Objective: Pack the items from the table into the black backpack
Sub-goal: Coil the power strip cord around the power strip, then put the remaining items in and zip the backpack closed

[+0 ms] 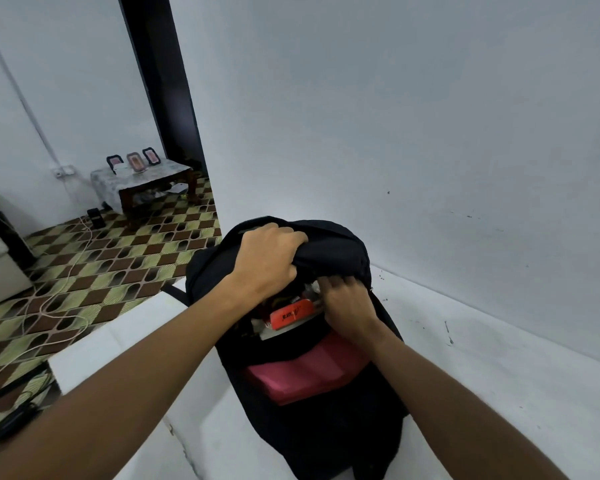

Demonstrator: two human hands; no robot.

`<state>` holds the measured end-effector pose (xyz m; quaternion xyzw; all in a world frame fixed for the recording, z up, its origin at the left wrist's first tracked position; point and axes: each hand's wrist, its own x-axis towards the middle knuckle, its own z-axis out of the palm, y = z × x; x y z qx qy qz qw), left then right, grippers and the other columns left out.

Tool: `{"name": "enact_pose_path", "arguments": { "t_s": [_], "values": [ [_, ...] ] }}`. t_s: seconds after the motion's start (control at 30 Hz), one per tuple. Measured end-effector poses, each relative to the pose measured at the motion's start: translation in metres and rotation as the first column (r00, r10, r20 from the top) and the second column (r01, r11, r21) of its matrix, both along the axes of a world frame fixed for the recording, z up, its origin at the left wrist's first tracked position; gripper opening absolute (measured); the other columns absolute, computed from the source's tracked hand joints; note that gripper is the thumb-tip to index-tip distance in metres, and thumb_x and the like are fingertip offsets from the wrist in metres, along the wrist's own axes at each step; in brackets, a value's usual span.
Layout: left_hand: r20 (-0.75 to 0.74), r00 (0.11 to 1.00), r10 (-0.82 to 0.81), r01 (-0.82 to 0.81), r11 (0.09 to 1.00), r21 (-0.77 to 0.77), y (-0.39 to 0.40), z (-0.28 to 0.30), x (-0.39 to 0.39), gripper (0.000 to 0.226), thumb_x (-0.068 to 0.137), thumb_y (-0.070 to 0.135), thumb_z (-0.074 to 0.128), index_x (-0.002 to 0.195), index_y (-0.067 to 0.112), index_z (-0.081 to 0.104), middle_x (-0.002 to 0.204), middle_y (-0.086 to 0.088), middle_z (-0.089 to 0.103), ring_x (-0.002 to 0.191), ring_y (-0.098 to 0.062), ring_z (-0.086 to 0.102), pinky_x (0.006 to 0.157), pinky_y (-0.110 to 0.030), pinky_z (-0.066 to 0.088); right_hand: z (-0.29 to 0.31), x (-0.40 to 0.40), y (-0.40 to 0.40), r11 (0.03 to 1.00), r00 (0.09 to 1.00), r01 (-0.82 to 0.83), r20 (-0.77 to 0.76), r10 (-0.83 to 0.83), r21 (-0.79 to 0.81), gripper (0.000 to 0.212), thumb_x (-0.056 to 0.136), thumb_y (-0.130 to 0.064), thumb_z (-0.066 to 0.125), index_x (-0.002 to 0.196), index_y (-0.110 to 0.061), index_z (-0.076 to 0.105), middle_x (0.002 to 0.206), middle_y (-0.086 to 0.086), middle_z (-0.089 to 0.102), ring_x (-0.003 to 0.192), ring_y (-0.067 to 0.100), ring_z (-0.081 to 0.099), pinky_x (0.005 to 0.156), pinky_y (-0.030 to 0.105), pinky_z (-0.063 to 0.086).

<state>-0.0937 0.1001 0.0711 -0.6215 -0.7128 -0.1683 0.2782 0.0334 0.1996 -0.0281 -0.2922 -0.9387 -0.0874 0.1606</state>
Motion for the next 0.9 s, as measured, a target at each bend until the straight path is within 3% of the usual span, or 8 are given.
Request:
{"name": "enact_pose_path", "arguments": {
  "t_s": [0.13, 0.23, 0.33, 0.5, 0.57, 0.73, 0.83, 0.9],
  "values": [
    [-0.023, 0.999, -0.034, 0.034, 0.999, -0.022, -0.001, -0.002, -0.004, 0.036, 0.052, 0.006, 0.071, 0.086, 0.019, 0.071, 0.068, 0.004, 0.064, 0.065, -0.024, 0.059, 0.052, -0.025, 0.03, -0.003, -0.001, 0.033, 0.986, 0.995, -0.103, -0.023, 0.101, -0.131, 0.024, 0.08, -0.013, 0.058, 0.102, -0.015, 0.066, 0.089, 0.014, 0.069, 0.076, 0.04, 0.065, 0.059, 0.04, 0.051],
    [-0.014, 0.999, -0.048, 0.048, 0.998, -0.03, 0.002, -0.003, -0.001, 0.033, 0.053, 0.006, 0.071, 0.084, 0.018, 0.071, 0.068, 0.003, 0.064, 0.064, -0.023, 0.058, 0.052, -0.026, 0.031, -0.003, -0.005, 0.028, 0.976, 0.969, -0.081, -0.244, 0.03, -0.201, 0.025, 0.084, -0.019, 0.051, 0.094, -0.004, 0.068, 0.085, 0.023, 0.068, 0.074, 0.045, 0.063, 0.059, 0.043, 0.05],
    [-0.019, 0.998, -0.064, 0.064, 0.997, -0.033, 0.003, -0.004, 0.0, 0.031, 0.052, 0.005, 0.07, 0.08, 0.017, 0.07, 0.065, 0.004, 0.062, 0.061, -0.023, 0.057, 0.052, -0.026, 0.028, -0.008, -0.013, 0.025, 0.954, 0.965, 0.017, -0.245, -0.094, -0.298, 0.026, 0.087, -0.015, 0.055, 0.1, 0.006, 0.065, 0.097, 0.028, 0.066, 0.087, 0.046, 0.063, 0.071, 0.045, 0.051],
    [-0.032, 0.993, -0.111, 0.111, 0.994, -0.005, -0.004, -0.006, -0.006, 0.033, 0.046, 0.004, 0.071, 0.075, 0.018, 0.069, 0.06, 0.005, 0.059, 0.056, -0.022, 0.053, 0.047, -0.024, 0.029, -0.014, -0.031, 0.015, 0.992, 0.985, 0.083, -0.146, -0.096, -0.096, 0.029, 0.033, -0.01, 0.089, 0.05, -0.012, 0.066, 0.045, 0.007, 0.06, 0.036, 0.027, 0.057, 0.035, 0.024, 0.042],
    [-0.027, 0.993, -0.115, 0.115, 0.993, 0.003, -0.009, -0.008, -0.007, 0.034, 0.047, 0.003, 0.07, 0.077, 0.019, 0.069, 0.06, 0.005, 0.059, 0.056, -0.022, 0.053, 0.046, -0.024, 0.03, -0.018, -0.038, 0.017, 0.995, 0.99, 0.096, -0.102, -0.096, -0.003, 0.029, 0.039, -0.013, 0.09, 0.063, -0.014, 0.073, 0.058, 0.008, 0.068, 0.049, 0.029, 0.064, 0.045, 0.03, 0.051],
    [0.002, 0.999, -0.048, 0.048, 0.999, -0.023, -0.013, -0.011, -0.006, 0.038, 0.051, 0.008, 0.072, 0.087, 0.019, 0.07, 0.068, 0.003, 0.062, 0.065, -0.024, 0.058, 0.05, -0.025, 0.031, -0.006, -0.023, 0.019, 0.987, 0.996, -0.064, -0.071, 0.054, -0.151, 0.021, 0.069, -0.013, 0.075, 0.089, -0.007, 0.072, 0.08, 0.018, 0.07, 0.068, 0.039, 0.067, 0.056, 0.039, 0.054],
    [0.052, 0.998, 0.043, -0.033, 0.984, -0.175, -0.022, -0.012, 0.006, 0.042, 0.068, 0.033, 0.072, 0.109, 0.025, 0.066, 0.098, 0.002, 0.064, 0.095, -0.025, 0.056, 0.066, -0.032, 0.038, -0.008, 0.026, 0.012, 0.968, 0.962, -0.238, -0.159, 0.224, -0.077, 0.036, 0.078, -0.017, 0.043, 0.101, -0.012, 0.07, 0.09, 0.013, 0.071, 0.078, 0.036, 0.066, 0.061, 0.039, 0.055],
    [-0.027, 0.99, 0.139, -0.141, 0.954, -0.264, -0.032, -0.018, 0.006, 0.06, 0.066, 0.067, 0.063, 0.115, 0.032, 0.064, 0.118, -0.001, 0.056, 0.112, -0.027, 0.045, 0.085, -0.041, 0.034, -0.007, 0.066, -0.002, 0.99, 0.916, -0.142, -0.377, 0.142, 0.027, 0.031, 0.075, -0.017, 0.043, 0.085, -0.01, 0.071, 0.078, 0.006, 0.07, 0.07, 0.029, 0.066, 0.051, 0.033, 0.051]
  ]
}}
